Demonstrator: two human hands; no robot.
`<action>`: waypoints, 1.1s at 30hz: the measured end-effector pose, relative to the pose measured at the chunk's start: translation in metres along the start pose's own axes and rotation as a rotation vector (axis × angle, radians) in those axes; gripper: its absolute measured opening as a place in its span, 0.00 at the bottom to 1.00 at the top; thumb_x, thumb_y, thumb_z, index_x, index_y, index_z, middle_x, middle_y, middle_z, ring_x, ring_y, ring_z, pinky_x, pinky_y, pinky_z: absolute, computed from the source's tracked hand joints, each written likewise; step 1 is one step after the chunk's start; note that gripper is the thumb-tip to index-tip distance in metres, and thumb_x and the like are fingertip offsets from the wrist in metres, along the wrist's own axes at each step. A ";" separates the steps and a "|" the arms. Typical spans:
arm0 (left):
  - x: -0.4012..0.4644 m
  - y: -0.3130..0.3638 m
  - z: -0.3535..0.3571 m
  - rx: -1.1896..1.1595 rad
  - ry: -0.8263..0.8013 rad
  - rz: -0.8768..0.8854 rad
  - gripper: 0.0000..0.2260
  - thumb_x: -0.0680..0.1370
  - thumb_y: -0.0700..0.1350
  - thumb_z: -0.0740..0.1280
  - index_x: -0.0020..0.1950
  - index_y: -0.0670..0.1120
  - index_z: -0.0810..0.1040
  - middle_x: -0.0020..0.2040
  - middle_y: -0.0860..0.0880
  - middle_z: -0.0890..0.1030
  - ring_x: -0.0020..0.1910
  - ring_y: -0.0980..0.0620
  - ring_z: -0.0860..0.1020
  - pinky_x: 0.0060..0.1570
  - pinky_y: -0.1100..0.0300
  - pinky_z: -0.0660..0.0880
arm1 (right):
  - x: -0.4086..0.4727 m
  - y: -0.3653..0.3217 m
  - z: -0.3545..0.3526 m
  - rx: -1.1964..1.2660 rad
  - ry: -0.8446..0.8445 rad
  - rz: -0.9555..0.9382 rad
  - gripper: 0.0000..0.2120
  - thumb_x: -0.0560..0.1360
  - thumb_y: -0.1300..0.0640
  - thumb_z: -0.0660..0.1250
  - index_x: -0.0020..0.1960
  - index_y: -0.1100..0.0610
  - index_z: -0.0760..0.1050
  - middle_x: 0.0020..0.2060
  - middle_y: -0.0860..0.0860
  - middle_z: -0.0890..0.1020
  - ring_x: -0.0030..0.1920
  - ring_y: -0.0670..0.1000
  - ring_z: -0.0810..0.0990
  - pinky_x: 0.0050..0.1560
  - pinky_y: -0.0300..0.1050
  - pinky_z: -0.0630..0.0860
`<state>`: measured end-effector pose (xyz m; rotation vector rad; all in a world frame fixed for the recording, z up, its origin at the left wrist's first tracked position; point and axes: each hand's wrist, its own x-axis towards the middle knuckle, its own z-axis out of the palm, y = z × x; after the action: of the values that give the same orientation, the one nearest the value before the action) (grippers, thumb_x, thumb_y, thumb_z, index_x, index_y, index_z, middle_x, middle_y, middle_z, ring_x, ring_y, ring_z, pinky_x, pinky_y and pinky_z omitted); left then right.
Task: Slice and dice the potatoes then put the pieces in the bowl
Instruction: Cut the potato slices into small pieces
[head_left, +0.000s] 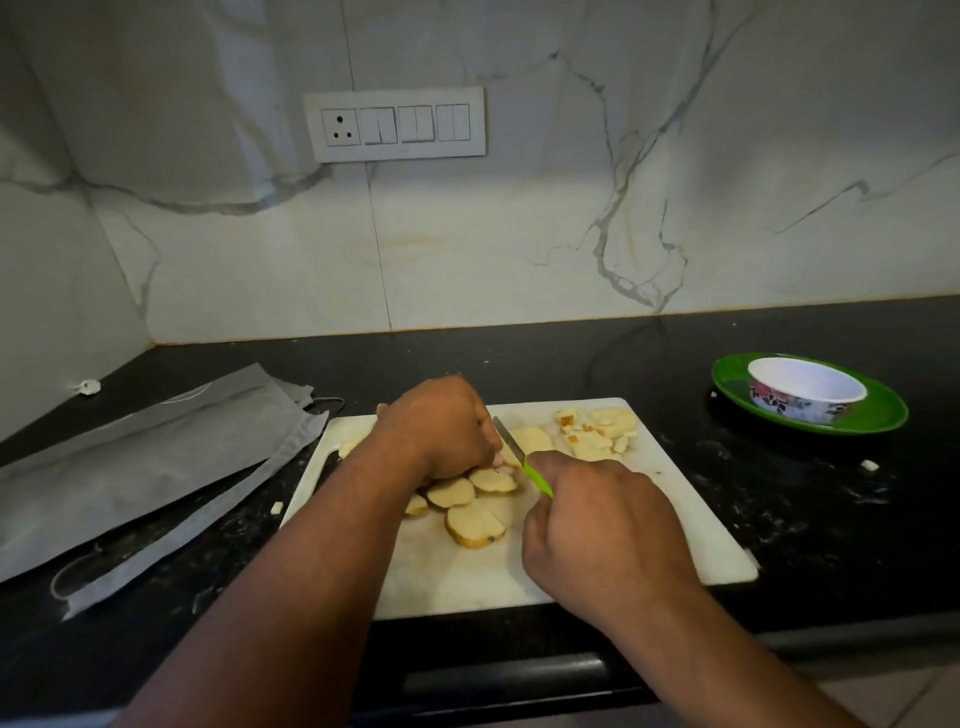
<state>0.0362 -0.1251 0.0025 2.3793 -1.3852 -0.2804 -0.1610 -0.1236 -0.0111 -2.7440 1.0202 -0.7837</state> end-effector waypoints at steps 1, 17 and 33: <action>0.001 0.000 0.000 0.001 0.003 0.001 0.05 0.70 0.53 0.81 0.37 0.59 0.87 0.40 0.59 0.85 0.50 0.52 0.82 0.65 0.35 0.75 | 0.000 0.000 0.001 0.008 -0.009 0.005 0.19 0.77 0.46 0.60 0.68 0.44 0.72 0.46 0.43 0.80 0.39 0.45 0.73 0.40 0.39 0.72; 0.002 -0.002 0.000 -0.022 -0.015 -0.007 0.06 0.70 0.52 0.82 0.36 0.60 0.87 0.40 0.59 0.85 0.52 0.52 0.82 0.67 0.34 0.73 | -0.047 0.008 -0.033 -0.116 -0.015 -0.001 0.22 0.70 0.45 0.60 0.64 0.40 0.77 0.35 0.43 0.82 0.35 0.47 0.80 0.35 0.44 0.77; 0.005 -0.003 -0.001 -0.083 -0.023 -0.051 0.05 0.69 0.52 0.83 0.37 0.56 0.88 0.39 0.58 0.86 0.50 0.51 0.83 0.66 0.36 0.75 | -0.028 0.010 -0.011 -0.086 -0.079 -0.041 0.22 0.75 0.45 0.58 0.68 0.40 0.72 0.44 0.44 0.83 0.42 0.47 0.79 0.43 0.41 0.76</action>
<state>0.0417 -0.1278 0.0017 2.3525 -1.2990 -0.3733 -0.1898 -0.1124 -0.0162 -2.8512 1.0076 -0.6457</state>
